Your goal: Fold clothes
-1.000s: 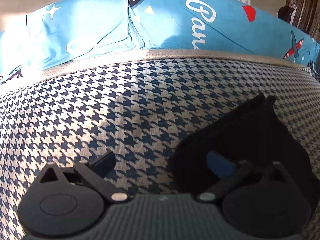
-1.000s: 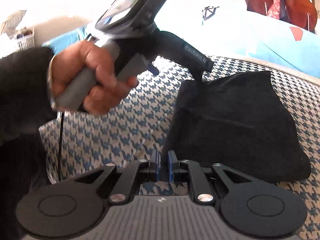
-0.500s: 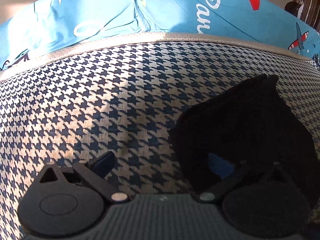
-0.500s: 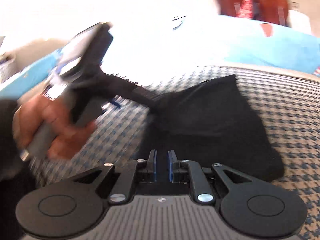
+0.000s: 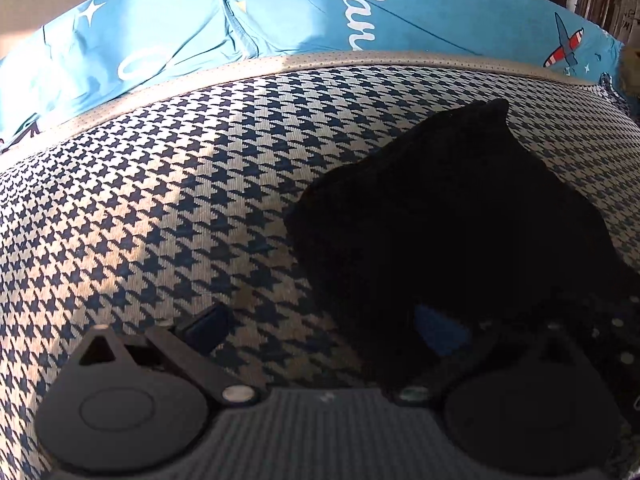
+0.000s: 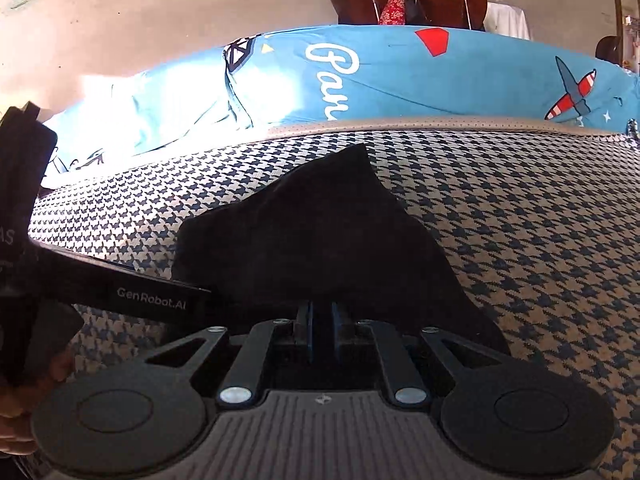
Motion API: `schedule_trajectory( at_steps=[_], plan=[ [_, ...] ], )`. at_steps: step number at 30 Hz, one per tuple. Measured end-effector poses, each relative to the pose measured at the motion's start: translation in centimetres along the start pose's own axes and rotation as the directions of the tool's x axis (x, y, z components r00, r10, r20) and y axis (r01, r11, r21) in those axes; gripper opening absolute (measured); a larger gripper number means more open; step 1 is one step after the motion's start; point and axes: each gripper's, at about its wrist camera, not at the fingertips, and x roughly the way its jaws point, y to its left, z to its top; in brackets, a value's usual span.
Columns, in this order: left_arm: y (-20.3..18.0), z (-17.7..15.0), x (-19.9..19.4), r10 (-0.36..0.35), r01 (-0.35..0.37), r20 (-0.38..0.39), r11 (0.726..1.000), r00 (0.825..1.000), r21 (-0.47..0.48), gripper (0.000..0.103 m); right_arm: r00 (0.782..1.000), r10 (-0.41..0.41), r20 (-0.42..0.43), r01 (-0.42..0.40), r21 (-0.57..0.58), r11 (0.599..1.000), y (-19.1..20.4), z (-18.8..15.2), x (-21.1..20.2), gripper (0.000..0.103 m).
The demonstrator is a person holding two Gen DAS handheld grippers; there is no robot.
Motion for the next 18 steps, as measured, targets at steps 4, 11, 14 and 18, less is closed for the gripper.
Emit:
schedule_trajectory(
  at_steps=[4, 11, 14, 18],
  plan=[
    [-0.3, -0.1, 0.2, 0.008, -0.008, 0.011, 1.000, 1.000, 0.001, 0.103, 1.000, -0.030, 0.010, 0.030, -0.005, 1.000, -0.4, -0.1, -0.2, 0.006],
    [-0.6, -0.6, -0.7, 0.022, -0.022, 0.029, 1.000, 0.999, -0.005, 0.103, 0.997, -0.080, 0.011, 0.080, 0.064, 0.995, -0.8, 0.3, -1.1, 0.015],
    [0.0, -1.4, -1.6, -0.004, 0.005, 0.023, 0.999, 1.000, -0.050, 0.103, 0.996, -0.094, 0.008, 0.093, 0.103, 0.990, -0.9, 0.0, -1.7, 0.018],
    [0.1, -2.8, -3.0, -0.009, 0.011, 0.028, 0.998, 1.000, -0.066, 0.103, 0.995, -0.097, -0.016, 0.098, 0.164, 0.981, -1.6, -0.2, -2.2, 0.020]
  ],
)
